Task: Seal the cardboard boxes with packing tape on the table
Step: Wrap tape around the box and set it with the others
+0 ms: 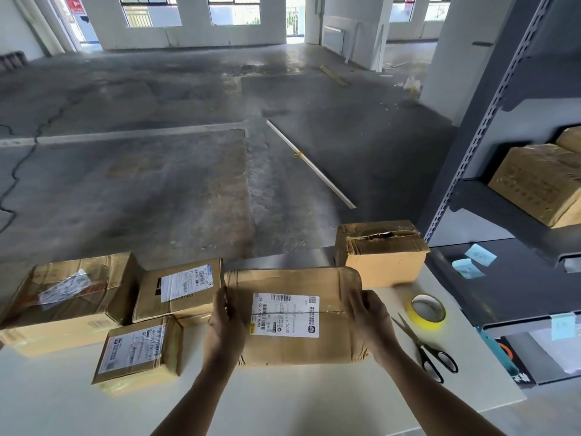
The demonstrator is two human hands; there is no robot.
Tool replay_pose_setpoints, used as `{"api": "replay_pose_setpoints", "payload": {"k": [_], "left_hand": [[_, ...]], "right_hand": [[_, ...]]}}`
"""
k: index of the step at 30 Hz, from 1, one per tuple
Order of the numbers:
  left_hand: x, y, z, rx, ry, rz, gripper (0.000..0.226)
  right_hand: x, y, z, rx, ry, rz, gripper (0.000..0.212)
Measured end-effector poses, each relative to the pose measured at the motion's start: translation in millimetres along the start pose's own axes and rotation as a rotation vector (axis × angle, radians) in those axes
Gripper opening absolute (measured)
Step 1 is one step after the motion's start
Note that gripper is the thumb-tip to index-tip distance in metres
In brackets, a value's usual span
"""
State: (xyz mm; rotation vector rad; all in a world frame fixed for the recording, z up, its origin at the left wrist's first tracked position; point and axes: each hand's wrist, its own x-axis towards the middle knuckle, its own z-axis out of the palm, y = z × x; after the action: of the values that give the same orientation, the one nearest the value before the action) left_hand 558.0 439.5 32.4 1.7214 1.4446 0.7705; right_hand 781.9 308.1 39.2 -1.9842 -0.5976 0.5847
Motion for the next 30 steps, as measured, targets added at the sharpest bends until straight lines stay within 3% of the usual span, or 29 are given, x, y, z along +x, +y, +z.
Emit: {"api": "replay_pose_setpoints", "payload": {"k": [2, 4, 9, 13, 17, 19, 21, 23, 26, 28, 30], "left_hand": [[-1, -3, -2, -0.121, -0.03, 0.019, 0.053], [-4, -4, -2, -0.252, -0.051, 0.01, 0.065], [-15, 3, -4, -0.386, -0.056, -0.076, 0.06], [-18, 0, -5, -0.325, -0.062, -0.158, 0.045], [-17, -1, -4, -0.185, -0.086, -0.174, 0.045], [-15, -4, 0, -0.06, -0.063, -0.1, 0.043], [-13, -5, 5, 0.101, -0.05, 0.023, 0.055], [-8, -7, 13, 0.409, -0.059, 0.282, 0.063], [-6, -9, 30, 0.665, -0.191, 0.635, 0.061], [-10, -6, 39, 0.727, -0.258, 0.726, 0.057], [-12, -6, 42, 0.776, -0.29, 0.738, 0.056]], "right_hand": [[-4, -3, -2, 0.131, -0.03, 0.017, 0.07], [-6, -2, -2, 0.255, -0.046, 0.062, 0.07], [-7, 9, -2, 0.337, -0.04, 0.132, 0.053], [-10, 18, -3, 0.343, -0.045, 0.125, 0.03], [-10, 12, -4, 0.226, -0.057, 0.091, 0.042], [-11, 7, -1, -0.025, -0.023, 0.001, 0.05], [-12, 4, 5, -0.418, 0.018, -0.253, 0.059], [-12, 2, 13, -0.767, -0.055, -0.518, 0.068], [-16, -4, 29, -0.866, -0.31, -0.599, 0.085], [-22, -5, 42, -0.846, -0.386, -0.65, 0.092], [-26, -2, 52, -0.87, -0.426, -0.667, 0.083]]}}
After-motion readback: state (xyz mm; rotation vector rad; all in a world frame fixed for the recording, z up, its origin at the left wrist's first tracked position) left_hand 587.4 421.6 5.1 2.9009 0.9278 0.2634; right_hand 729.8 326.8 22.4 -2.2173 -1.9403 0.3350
